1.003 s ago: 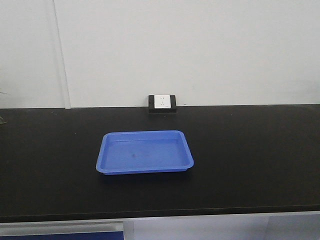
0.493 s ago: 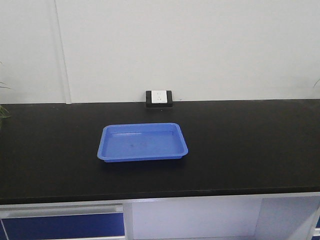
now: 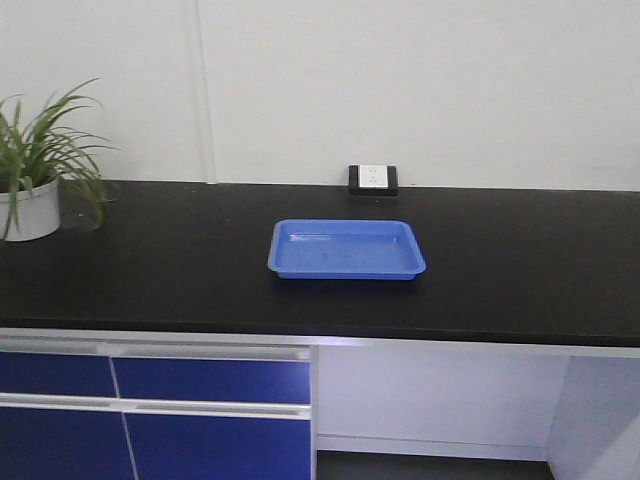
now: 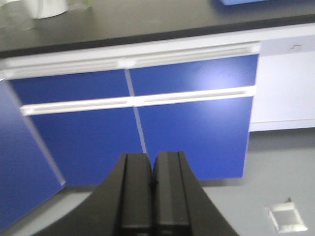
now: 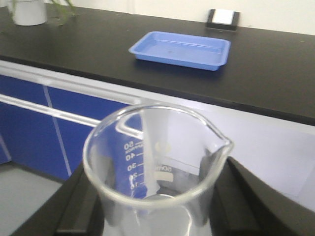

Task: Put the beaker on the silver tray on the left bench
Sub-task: 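Turn and drive the base to the bench with the silver tray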

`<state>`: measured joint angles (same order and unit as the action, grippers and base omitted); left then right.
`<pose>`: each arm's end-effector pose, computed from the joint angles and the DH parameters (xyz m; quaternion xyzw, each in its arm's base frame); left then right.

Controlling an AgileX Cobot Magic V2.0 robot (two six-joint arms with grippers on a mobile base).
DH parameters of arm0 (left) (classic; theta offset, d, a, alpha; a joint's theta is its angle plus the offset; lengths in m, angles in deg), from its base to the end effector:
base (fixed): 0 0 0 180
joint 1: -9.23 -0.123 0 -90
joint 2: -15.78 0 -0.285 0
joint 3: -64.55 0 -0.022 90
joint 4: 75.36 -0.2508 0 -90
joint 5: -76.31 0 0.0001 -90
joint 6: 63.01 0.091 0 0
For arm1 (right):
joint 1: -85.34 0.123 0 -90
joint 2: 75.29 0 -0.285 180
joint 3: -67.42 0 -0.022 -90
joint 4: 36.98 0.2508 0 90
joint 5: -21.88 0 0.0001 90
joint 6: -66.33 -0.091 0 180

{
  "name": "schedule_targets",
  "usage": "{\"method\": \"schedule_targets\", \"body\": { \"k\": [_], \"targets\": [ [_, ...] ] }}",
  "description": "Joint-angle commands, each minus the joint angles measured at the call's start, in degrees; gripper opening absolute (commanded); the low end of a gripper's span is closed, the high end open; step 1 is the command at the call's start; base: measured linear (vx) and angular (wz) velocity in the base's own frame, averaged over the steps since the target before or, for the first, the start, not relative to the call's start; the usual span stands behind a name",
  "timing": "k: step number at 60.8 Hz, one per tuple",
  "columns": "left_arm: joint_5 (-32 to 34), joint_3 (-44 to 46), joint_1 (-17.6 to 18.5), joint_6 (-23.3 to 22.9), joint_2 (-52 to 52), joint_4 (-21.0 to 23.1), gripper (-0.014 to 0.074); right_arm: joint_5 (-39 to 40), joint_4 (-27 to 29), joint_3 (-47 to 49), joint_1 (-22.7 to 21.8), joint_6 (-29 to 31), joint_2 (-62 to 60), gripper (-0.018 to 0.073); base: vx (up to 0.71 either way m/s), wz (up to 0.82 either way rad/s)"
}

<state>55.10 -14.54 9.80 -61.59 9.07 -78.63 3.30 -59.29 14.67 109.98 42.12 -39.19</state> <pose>0.0525 0.0014 0.1699 0.0292 0.8032 0.0285 0.5943 0.1017 0.0345 0.2928 -0.1143 0.7904 0.0960 0.5941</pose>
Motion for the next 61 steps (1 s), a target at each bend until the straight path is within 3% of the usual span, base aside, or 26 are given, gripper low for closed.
{"method": "schedule_targets", "body": {
  "k": [1,61],
  "targets": [
    [4.3,-1.1,0.3,-0.1,0.4,0.2,0.0001,4.2,-1.3,1.9,-0.4,0.3,0.1,-0.0011,-0.35,0.37],
    [4.3,-1.1,0.3,-0.1,0.4,0.2,0.0001,4.2,-1.3,1.9,-0.4,0.3,0.1,-0.0011,-0.30,0.37]
  ]
}}
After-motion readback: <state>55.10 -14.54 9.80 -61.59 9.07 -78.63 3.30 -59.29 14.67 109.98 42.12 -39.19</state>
